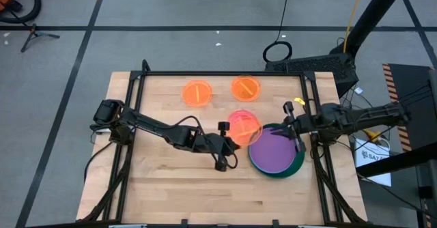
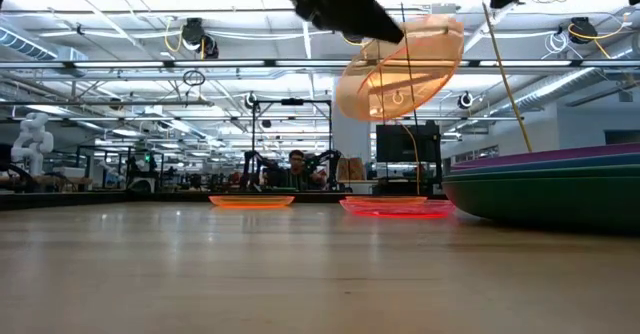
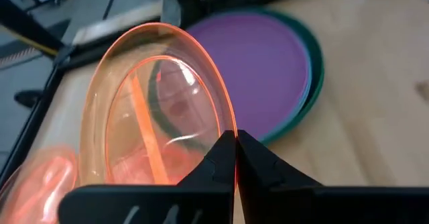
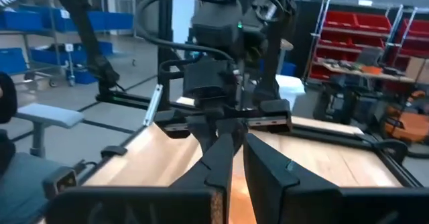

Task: Stack plastic plates
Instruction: Stack the bottom left small orange plate on top of the medium purple plate

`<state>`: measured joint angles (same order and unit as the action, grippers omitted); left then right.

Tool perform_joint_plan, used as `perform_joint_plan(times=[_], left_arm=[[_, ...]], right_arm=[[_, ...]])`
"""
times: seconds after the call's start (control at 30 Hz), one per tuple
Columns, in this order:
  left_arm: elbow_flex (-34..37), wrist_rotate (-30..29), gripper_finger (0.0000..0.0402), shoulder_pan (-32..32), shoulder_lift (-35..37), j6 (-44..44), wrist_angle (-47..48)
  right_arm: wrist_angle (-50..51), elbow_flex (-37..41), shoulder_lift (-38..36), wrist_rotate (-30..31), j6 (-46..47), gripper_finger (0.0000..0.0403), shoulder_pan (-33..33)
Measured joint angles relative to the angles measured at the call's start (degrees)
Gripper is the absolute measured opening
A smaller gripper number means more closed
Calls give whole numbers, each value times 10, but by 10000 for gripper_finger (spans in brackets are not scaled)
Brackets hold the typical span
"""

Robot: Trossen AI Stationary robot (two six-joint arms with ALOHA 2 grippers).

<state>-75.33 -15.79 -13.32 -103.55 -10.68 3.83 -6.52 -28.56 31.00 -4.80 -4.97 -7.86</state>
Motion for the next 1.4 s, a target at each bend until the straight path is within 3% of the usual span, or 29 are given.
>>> perform_joint_plan(times=[0.1,0.3,0.67,1.4], left_arm=[[0,10,3,0,-4,3,-36],[0,13,3,-3,-43,-4,-133],[0,14,3,-2,-108,-6,-265],[-1,53,3,6,-154,18,-371]], right_arm=[[-1,0,-6,-2,0,31,-16],[-9,0,-6,-60,-8,31,-38],[-18,0,-9,-61,-32,31,-58],[-18,0,-9,-60,-34,31,-58]])
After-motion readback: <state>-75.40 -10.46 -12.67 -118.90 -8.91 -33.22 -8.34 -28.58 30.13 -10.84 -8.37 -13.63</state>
